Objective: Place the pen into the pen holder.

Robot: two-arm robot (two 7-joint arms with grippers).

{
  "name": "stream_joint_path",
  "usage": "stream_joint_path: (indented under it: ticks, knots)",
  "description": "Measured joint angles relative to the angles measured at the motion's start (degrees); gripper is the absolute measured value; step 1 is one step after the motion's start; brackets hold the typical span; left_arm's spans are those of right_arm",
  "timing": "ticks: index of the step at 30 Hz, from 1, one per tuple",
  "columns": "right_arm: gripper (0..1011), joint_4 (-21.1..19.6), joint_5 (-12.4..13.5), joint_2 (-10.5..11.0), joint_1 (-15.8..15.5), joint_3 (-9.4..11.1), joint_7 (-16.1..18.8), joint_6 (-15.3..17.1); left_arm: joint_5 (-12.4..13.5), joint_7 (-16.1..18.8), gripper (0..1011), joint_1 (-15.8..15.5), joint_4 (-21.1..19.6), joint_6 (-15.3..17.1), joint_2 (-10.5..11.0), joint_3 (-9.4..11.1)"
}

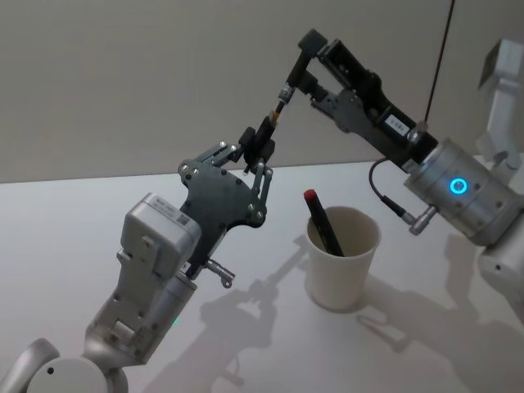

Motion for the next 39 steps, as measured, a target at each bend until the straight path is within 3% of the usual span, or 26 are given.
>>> stream_joint_path:
  ticks: [21,28,39]
  knots:
    - [981,2.8,-2.5,-2.1,2.4,-2.3,1.5,1.3,-0.1,0.4,194,0.6,-0.5,0.1,0.2,-0.3]
    - [813,3.2,-3.0,-2.3,2.7,-2.6,1.7,1.3,-0.1,0.4,194,0.6,-0.6,0.1,0.3,-0.3]
    - [446,3.4,-3.2,-2.5,2.9,-2.8,1.9,1.3,-0.2,0.4,194,0.7,-0.6,0.1,0.3,-0.3]
